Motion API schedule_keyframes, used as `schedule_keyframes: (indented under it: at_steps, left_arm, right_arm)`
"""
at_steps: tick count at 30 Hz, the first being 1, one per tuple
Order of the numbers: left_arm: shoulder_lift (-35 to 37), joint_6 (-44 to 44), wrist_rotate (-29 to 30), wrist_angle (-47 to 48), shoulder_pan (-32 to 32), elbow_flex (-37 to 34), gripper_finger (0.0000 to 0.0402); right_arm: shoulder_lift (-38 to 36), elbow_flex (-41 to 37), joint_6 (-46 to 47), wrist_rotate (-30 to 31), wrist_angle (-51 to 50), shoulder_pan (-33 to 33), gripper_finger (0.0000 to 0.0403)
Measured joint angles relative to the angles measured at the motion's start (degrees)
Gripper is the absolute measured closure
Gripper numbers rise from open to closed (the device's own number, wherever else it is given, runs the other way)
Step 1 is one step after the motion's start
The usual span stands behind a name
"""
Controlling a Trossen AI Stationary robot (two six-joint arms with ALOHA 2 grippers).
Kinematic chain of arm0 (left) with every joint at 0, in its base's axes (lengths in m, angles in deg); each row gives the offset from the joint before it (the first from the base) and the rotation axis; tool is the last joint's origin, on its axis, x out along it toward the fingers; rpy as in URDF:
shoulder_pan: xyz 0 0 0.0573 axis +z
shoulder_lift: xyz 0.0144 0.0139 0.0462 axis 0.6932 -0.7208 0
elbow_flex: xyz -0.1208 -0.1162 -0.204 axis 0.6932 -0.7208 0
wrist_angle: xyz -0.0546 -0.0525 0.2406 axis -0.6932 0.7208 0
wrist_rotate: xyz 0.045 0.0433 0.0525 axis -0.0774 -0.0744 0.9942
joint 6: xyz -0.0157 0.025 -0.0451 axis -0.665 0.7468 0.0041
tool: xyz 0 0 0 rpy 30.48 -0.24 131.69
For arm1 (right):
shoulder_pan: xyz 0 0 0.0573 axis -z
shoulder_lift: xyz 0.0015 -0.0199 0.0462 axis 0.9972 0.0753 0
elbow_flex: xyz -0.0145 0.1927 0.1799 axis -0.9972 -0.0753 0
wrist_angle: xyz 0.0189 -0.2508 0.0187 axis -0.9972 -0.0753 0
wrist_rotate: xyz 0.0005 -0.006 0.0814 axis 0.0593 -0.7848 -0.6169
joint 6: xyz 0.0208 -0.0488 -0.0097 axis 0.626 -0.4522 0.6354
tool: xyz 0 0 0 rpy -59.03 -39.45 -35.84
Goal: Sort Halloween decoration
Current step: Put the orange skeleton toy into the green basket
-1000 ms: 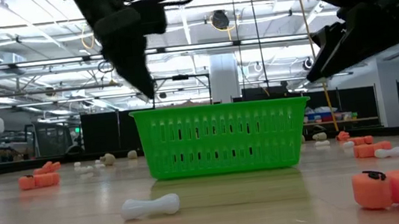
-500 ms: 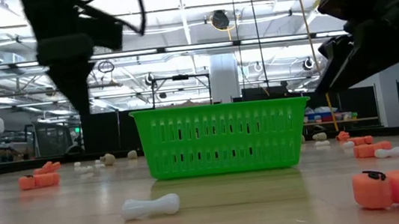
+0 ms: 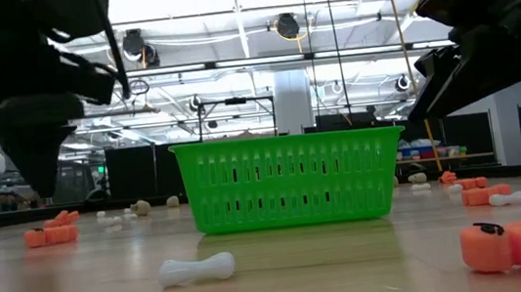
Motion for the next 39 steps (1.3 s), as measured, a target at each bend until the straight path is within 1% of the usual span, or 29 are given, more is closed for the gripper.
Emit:
schedule_keyframes:
  at_steps: [4, 10, 12, 20, 26, 31, 34, 37, 39]
  left_arm:
    - [0.0, 2.8, -0.7, -1.7, 2.1, -3.4, 0.0190]
    - [0.1, 8.1, -4.5, -13.2, 5.5, -9.2, 0.0190]
    - [0.3, 9.2, -5.1, -14.8, 6.0, -10.0, 0.0190]
    - [0.4, 9.6, -5.7, -14.7, 7.3, -10.1, 0.0190]
    - [4.7, 10.7, -6.1, -14.1, 7.8, -9.9, 0.0190]
    - [8.3, 10.9, -4.2, -13.1, 8.0, -9.9, 0.0190]
    - [8.8, 10.7, -3.6, -13.1, 9.1, -9.8, 0.0190]
    - [8.3, 12.0, -3.3, -14.7, 10.0, -9.8, 0.0190]
    - [8.0, 13.1, -4.3, -17.7, 10.4, -10.6, 0.0190]
  right_arm:
    - [0.0, 0.0, -0.2, 0.0, 0.8, 0.0, 0.0234]
    - [0.0, 0.0, -0.1, -0.2, 1.7, 0.0, 0.0234]
    - [0.0, 0.0, 0.3, -0.2, 1.6, 0.0, 0.0234]
    - [0.0, 0.0, 0.9, -0.3, 1.6, 0.0, 0.0234]
    - [0.0, 0.0, 0.9, -0.2, 1.6, 0.1, 0.0234]
    - [0.0, 0.0, 0.9, 0.1, 1.7, 0.1, 0.0234]
    - [0.0, 0.0, 0.9, 0.8, 1.7, 0.1, 0.0234]
    - [0.0, 0.0, 0.8, 1.4, 1.7, 0.1, 0.0234]
    - [0.0, 0.0, 0.8, 1.4, 1.7, 0.1, 0.0234]
